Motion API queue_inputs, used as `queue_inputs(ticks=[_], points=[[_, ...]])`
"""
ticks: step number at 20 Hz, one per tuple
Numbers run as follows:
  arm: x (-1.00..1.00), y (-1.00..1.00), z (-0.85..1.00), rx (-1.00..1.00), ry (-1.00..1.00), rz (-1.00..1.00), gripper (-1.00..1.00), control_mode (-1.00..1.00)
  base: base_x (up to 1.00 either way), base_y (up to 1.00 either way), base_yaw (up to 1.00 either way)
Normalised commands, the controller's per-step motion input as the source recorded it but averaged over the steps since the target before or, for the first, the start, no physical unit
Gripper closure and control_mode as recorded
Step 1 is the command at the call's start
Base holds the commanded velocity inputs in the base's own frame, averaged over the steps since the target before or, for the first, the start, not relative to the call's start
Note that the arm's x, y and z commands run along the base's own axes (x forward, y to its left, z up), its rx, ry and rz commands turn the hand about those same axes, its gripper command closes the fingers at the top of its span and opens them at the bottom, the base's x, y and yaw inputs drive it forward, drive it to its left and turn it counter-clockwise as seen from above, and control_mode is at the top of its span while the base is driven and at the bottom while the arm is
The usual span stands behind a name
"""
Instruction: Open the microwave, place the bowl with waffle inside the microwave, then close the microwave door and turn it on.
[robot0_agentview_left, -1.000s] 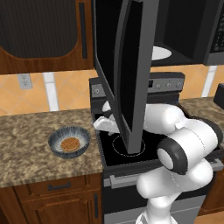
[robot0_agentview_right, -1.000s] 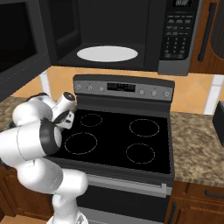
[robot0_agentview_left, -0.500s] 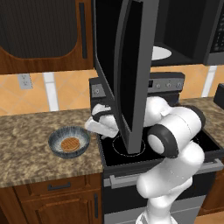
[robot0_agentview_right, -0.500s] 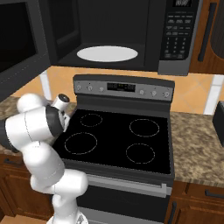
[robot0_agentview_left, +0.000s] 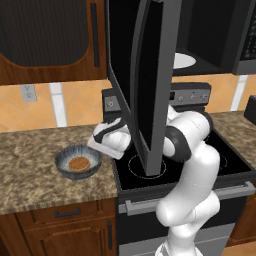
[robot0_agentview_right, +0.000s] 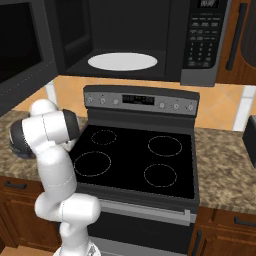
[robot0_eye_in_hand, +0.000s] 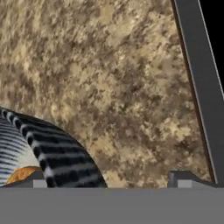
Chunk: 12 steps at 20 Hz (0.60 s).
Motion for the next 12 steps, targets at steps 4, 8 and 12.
queue_inputs(ticks=[4, 8, 12], points=[[0.26, 0.33, -0.39, 0.0, 0.02, -0.12, -1.0, -1.0, 0.0, 0.0, 0.0], [-0.02, 0.31, -0.3, 0.0, 0.0, -0.06, -1.0, -1.0, 0.0, 0.0, 0.0], [-0.38, 0.44, -0.22, -0.02, -0.04, 0.0, 1.0, -1.0, 0.0, 0.0, 0.0]])
